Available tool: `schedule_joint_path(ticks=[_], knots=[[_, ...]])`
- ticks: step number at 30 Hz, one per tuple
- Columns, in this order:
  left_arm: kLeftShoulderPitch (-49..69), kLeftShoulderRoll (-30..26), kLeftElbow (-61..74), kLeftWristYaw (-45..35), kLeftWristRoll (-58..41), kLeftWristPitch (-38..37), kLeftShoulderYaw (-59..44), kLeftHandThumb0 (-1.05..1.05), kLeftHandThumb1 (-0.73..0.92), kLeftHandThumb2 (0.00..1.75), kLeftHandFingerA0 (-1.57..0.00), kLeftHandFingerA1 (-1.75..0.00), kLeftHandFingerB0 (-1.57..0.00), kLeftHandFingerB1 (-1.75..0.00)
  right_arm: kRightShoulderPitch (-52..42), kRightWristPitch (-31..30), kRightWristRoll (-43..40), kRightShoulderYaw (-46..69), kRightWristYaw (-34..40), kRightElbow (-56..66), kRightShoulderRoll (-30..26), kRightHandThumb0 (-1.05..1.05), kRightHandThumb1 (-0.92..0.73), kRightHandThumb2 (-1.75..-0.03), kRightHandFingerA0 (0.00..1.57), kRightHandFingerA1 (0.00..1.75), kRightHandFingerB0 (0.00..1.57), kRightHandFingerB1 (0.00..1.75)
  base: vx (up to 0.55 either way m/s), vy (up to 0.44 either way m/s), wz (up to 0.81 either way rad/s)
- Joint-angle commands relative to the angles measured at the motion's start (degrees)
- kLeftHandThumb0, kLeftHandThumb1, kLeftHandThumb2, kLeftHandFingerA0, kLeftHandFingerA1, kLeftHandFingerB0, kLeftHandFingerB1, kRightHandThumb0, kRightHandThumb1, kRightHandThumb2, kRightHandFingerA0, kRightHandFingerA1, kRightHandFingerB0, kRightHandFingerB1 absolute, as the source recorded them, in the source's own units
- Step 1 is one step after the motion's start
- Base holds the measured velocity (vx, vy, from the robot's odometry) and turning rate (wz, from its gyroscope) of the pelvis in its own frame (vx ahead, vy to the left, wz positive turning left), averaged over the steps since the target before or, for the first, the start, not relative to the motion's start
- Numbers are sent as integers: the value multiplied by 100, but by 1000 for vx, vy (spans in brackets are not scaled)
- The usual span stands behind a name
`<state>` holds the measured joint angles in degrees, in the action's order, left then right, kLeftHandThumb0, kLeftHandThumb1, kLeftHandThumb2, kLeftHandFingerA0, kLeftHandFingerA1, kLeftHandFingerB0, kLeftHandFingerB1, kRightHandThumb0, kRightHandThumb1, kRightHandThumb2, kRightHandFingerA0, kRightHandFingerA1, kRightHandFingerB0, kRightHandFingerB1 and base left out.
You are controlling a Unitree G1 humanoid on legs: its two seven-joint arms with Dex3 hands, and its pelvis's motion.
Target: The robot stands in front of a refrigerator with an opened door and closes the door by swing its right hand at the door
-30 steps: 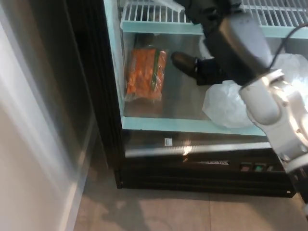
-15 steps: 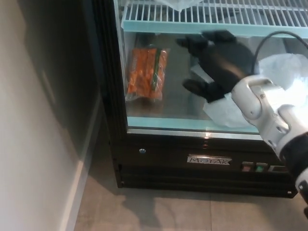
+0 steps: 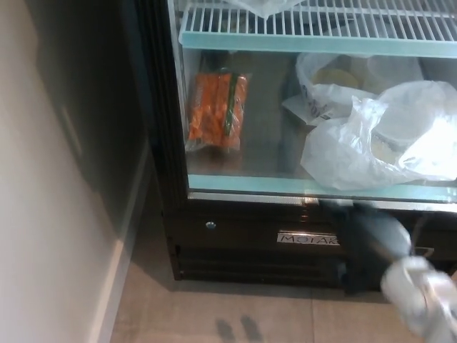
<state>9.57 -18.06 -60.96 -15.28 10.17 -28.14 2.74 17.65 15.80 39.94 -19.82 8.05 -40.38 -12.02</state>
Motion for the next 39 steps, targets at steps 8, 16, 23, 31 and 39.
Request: schedule_joint_path(ticks=[8,16,23,31,39], knots=[[780,-400,221,487,-17,-925,-263,-73,70,101,-34,-51,-22,-43,-3176,1816,-2068,1376,-34,-621,4,-35,-53,-109,0,47,0,47,0,0,0],[820,-275,-47,484,-144,-855,-367,-68,62,100,-39,-54,-19,-43,-3257,2148,-2361,1862,-366,-1644,84,-66,-85,-66,24,31,17,27,0,0,0],[753,-242,-498,645,-96,-981,-413,-71,62,101,-40,-54,-20,-43,-3138,2273,-2302,1879,-570,-2366,162,-72,-85,-65,26,32,18,28,0,0,0],[750,-244,-788,901,23,-1101,-368,-63,59,100,-40,-55,-21,-45,-3247,2553,-2282,1700,-599,-2565,211,-69,-82,-66,28,32,19,28,0,0,0],[613,-217,-954,1040,86,-1097,-261,-76,70,69,-43,-39,-34,-35,-3329,2773,-2390,1712,-552,-2642,210,-70,-82,-66,29,33,20,28,0,0,0]])
